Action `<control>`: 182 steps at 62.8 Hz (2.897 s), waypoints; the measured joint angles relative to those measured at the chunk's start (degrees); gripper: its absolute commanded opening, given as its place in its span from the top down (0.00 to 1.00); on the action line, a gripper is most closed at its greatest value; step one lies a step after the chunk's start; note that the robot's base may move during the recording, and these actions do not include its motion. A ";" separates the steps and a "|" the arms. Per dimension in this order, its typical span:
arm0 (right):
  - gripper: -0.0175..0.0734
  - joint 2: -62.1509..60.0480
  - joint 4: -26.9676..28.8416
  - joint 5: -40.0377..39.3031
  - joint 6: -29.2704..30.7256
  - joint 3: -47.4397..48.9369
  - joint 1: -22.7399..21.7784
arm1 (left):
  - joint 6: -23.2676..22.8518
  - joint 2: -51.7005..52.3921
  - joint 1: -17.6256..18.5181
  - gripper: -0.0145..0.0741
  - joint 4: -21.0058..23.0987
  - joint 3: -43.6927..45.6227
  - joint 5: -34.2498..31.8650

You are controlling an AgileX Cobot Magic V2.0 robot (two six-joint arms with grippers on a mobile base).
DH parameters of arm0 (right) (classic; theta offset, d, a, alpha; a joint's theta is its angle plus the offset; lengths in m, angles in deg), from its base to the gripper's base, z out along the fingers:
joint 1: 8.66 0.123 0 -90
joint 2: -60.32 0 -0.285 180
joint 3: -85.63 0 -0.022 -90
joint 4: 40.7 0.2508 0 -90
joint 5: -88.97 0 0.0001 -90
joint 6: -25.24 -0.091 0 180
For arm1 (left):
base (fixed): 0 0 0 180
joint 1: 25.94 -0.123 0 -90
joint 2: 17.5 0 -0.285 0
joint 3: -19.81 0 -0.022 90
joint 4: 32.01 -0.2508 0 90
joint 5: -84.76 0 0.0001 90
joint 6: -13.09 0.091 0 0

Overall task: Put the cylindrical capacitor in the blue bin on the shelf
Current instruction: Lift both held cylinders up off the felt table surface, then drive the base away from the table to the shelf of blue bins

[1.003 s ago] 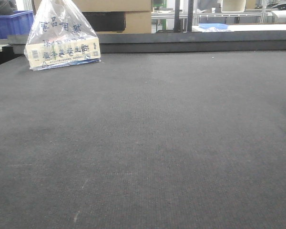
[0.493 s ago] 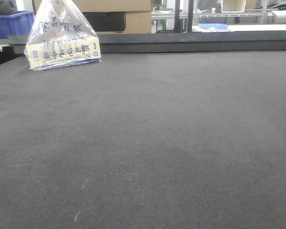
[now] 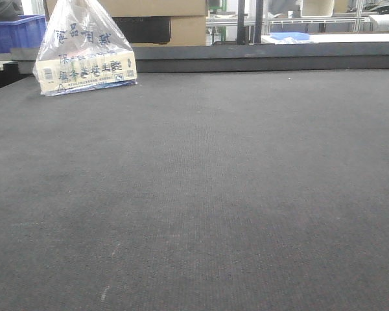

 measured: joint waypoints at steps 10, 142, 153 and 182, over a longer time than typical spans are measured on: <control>0.99 -5.77 0.00 -2.44 0.11 0.00 0.00 | 0.00 2.94 0.00 0.96 0.00 0.00 0.22; 0.99 -8.04 0.00 -3.33 0.33 0.00 0.00 | 0.00 3.15 0.00 0.96 0.00 -0.26 1.06; 0.99 -8.09 0.00 -3.33 0.33 0.00 0.00 | 0.00 3.27 0.00 0.96 0.00 -0.26 1.06; 0.99 -8.09 0.00 -3.33 0.33 0.00 0.00 | 0.00 3.27 0.00 0.96 0.00 -0.26 1.06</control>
